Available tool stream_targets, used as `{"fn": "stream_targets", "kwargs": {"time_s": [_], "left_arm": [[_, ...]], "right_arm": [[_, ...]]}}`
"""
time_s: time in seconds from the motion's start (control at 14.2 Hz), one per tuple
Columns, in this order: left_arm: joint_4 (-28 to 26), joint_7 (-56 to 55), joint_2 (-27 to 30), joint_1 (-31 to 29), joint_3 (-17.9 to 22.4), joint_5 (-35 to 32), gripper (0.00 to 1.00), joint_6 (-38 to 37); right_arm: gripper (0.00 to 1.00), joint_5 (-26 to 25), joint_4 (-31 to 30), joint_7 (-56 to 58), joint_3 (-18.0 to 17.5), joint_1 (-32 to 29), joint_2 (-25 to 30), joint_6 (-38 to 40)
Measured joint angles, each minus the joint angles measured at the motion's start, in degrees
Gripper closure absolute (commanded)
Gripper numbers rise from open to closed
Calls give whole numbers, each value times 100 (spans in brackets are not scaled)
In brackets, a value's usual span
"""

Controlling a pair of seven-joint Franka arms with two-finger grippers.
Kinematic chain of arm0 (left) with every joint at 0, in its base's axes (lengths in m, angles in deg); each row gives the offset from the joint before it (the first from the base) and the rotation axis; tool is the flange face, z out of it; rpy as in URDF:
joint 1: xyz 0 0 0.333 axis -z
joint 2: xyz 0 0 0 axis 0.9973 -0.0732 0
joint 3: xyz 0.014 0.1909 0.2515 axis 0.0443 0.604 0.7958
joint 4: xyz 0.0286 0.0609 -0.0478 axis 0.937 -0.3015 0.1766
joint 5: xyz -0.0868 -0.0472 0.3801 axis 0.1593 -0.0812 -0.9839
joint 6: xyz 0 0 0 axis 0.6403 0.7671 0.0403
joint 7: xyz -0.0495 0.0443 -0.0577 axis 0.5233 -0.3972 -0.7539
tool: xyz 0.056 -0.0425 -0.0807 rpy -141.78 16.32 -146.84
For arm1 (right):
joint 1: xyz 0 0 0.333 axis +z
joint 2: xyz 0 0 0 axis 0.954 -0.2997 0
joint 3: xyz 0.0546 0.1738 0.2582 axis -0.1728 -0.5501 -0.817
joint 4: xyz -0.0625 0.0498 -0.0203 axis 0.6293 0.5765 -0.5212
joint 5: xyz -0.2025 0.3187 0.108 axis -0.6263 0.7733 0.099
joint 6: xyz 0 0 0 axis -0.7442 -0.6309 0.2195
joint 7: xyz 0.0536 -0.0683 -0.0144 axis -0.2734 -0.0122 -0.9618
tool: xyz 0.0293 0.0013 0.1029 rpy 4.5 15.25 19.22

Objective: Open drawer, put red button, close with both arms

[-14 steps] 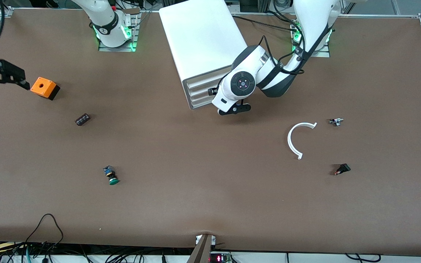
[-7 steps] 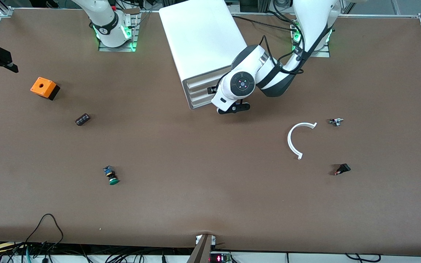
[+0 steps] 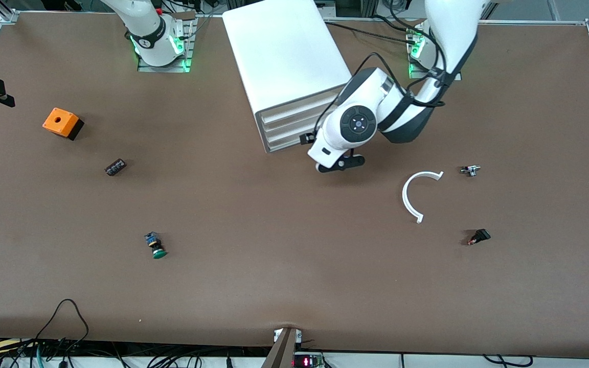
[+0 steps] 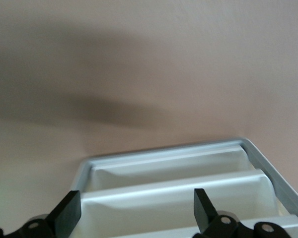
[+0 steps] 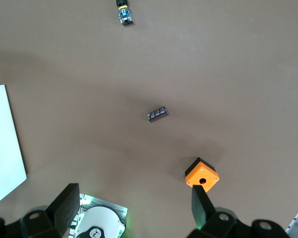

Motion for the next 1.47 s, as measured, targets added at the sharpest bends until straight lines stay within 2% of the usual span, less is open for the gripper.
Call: {"fn": "stream_targets", "kwargs": {"time_s": [0.28,0.56,0.7,1.12,1.47], "left_arm": [[247,57,86,-250,5,-450,0,-317],[315,524,106,-488,13,-513,0,-470],[324,769,173,-653,20,-514,0,-566],[326,1479,310,-1017,26,-515,0,-789],[326,1611,365,-1102,27,-515,0,-812]], "right_arm": [[0,-122,-337,-10,-219,21,181,-166],[0,-146,-1151,-17,-251,20,690,-873],[0,-147,-1367,-21,-254,21,896,-935],[0,-146,-1500,-300,-299,83,957,-946],[0,-141,-1562,-257,-316,289,918,-930]]}}
